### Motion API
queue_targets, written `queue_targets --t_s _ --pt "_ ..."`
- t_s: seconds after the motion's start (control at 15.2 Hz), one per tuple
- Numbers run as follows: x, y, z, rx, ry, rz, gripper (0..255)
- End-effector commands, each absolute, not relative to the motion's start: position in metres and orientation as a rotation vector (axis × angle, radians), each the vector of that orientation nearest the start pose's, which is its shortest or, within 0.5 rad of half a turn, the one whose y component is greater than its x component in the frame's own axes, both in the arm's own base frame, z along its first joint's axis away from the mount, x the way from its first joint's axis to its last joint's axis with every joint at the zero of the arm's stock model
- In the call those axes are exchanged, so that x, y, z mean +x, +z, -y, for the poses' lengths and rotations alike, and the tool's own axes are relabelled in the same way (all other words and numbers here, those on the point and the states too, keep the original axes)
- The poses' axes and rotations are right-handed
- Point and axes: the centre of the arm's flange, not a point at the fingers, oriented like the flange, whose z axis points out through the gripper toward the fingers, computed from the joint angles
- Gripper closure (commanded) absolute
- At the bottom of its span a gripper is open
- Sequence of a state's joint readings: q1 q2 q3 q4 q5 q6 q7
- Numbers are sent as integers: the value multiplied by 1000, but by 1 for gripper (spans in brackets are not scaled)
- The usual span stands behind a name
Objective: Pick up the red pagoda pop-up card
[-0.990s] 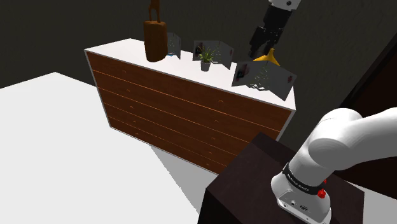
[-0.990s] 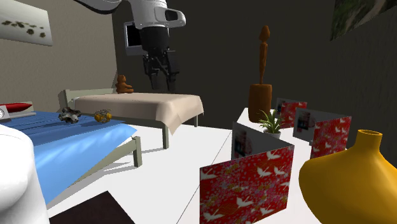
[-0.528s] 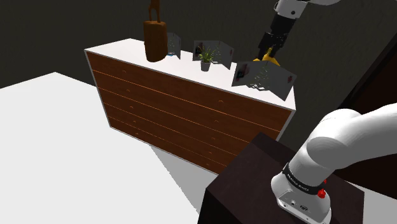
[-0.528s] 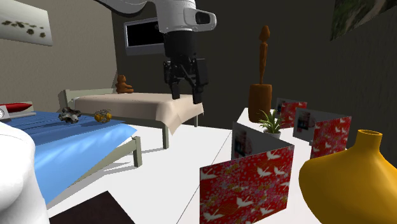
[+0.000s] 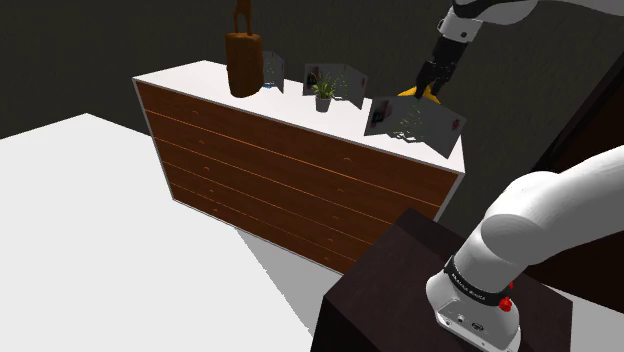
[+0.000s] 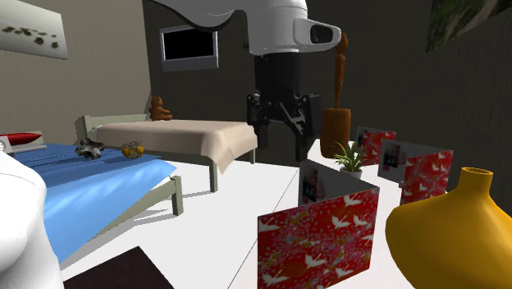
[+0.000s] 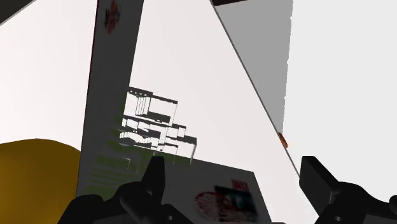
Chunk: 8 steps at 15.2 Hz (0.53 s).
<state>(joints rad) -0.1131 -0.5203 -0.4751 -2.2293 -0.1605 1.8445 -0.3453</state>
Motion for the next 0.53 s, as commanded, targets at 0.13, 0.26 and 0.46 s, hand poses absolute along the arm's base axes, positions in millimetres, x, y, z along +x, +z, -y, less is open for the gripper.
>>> queue_targets --t_s 0.13,0.26,0.46 --pt "329 540 321 -3094 -160 -267 0" --pt "329 531 346 -3091 -153 -275 0" --pt "330 519 384 -3086 -142 -289 0"
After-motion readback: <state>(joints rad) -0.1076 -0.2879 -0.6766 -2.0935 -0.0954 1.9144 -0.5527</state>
